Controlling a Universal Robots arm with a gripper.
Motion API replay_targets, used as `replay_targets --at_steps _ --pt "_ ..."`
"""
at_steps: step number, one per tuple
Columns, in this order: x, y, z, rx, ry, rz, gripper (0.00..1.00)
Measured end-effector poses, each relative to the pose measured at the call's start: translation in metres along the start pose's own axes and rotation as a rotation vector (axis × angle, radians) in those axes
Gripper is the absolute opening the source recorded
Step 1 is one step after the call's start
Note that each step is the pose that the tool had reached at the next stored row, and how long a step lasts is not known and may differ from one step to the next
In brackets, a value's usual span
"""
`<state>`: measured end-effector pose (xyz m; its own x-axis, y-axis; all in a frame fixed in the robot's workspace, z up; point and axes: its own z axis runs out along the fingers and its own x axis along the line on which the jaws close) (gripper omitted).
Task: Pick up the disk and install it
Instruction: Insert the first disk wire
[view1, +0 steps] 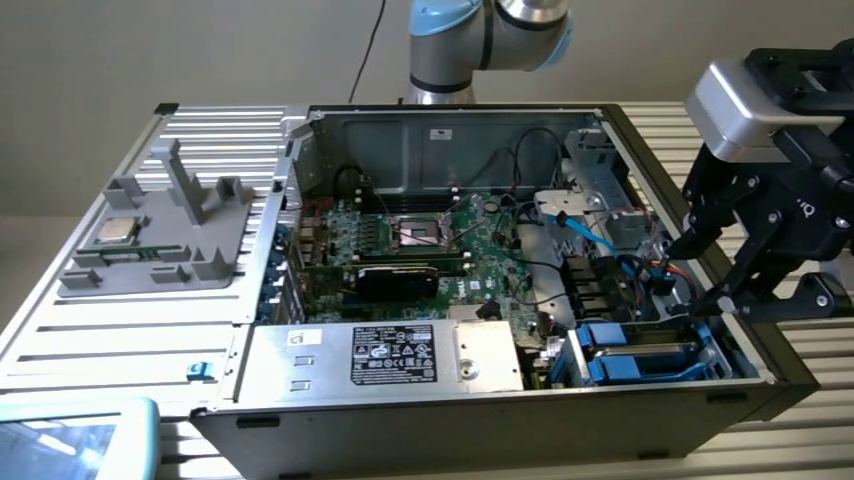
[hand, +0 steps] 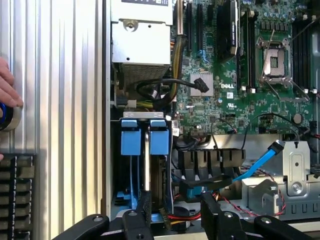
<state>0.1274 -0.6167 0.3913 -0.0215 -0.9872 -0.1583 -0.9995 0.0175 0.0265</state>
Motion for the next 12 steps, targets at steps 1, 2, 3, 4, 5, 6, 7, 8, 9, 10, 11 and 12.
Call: replay_targets --at_steps 1,2,3,4,5,6,7,8,9,10,11,12 --pt "0.001 -0.0005 0.0 -0.0016 0.0001 -0.003 0.52" --pt "0.002 -0.001 -0.0001 -0.0029 0.0002 -0.006 0.52" --pt "0.003 -0.0015 -0.0002 -0.0047 0.0003 -0.007 0.52" --pt "0.005 -0.0019 0.0 -0.0074 0.0002 -0.008 0.52" --pt "0.006 -0.0022 0.0 -0.0101 0.0002 -0.009 0.52" --pt "0.007 -0.0027 0.0001 -0.013 0.0001 -0.01 0.52" --pt "0.008 -0.0031 0.0006 -0.016 -0.0008 -0.011 0.52" --pt "0.008 -0.0037 0.0013 -0.0188 -0.0023 -0.012 0.52" --pt "0.009 -0.0043 0.0021 -0.0212 -0.0044 -0.013 0.52" --pt "0.01 -0.0049 0.0028 -0.0231 -0.0072 -0.014 0.52" --pt "0.01 -0.0056 0.0036 -0.025 -0.0102 -0.015 0.52" --pt "0.011 -0.0063 0.0043 -0.0267 -0.0132 -0.016 0.52"
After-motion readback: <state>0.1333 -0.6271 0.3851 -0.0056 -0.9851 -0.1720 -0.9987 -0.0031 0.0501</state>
